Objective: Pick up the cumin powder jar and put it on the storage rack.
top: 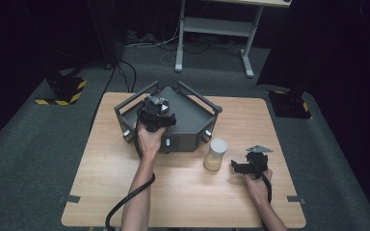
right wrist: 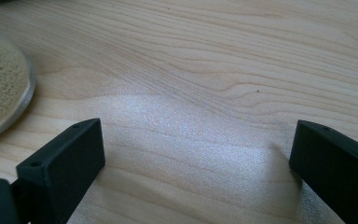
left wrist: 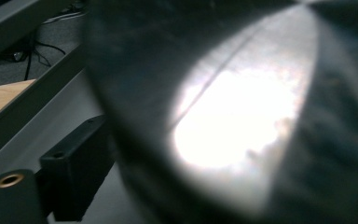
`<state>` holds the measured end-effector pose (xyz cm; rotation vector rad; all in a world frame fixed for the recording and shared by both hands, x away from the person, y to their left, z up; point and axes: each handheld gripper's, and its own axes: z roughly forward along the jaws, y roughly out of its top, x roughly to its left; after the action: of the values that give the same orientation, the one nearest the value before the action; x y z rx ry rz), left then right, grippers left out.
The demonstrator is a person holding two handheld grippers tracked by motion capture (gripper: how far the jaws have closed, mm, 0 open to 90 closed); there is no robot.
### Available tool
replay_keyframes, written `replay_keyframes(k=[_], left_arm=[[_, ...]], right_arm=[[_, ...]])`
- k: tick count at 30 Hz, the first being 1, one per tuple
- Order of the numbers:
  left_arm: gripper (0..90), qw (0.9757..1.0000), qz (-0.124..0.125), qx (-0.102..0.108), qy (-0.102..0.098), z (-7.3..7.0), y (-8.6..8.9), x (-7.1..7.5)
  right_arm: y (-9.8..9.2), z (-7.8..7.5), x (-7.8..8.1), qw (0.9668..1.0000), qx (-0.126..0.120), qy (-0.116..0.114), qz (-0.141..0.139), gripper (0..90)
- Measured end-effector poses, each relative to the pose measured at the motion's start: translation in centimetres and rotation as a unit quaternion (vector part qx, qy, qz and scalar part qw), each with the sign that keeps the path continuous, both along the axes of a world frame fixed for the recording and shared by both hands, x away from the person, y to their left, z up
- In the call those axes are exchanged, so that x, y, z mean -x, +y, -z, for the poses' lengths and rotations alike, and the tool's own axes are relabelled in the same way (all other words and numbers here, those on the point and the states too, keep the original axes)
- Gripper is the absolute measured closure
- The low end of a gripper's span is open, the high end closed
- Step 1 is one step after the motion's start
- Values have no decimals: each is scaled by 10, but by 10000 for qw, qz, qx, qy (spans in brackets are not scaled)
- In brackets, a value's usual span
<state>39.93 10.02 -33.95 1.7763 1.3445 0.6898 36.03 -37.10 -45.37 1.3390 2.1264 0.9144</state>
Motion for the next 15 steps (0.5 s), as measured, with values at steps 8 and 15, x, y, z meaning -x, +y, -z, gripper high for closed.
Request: replay_keyframes(k=[8, 15], left_arm=[[27, 9998, 159, -75, -87, -6, 13, 28], [19, 9994, 238, 61, -235, -7, 34, 60]], right_arm=[[0, 0, 0, 10000, -2, 1, 9, 24], [1, 0, 0, 10000, -3, 2, 17, 24]])
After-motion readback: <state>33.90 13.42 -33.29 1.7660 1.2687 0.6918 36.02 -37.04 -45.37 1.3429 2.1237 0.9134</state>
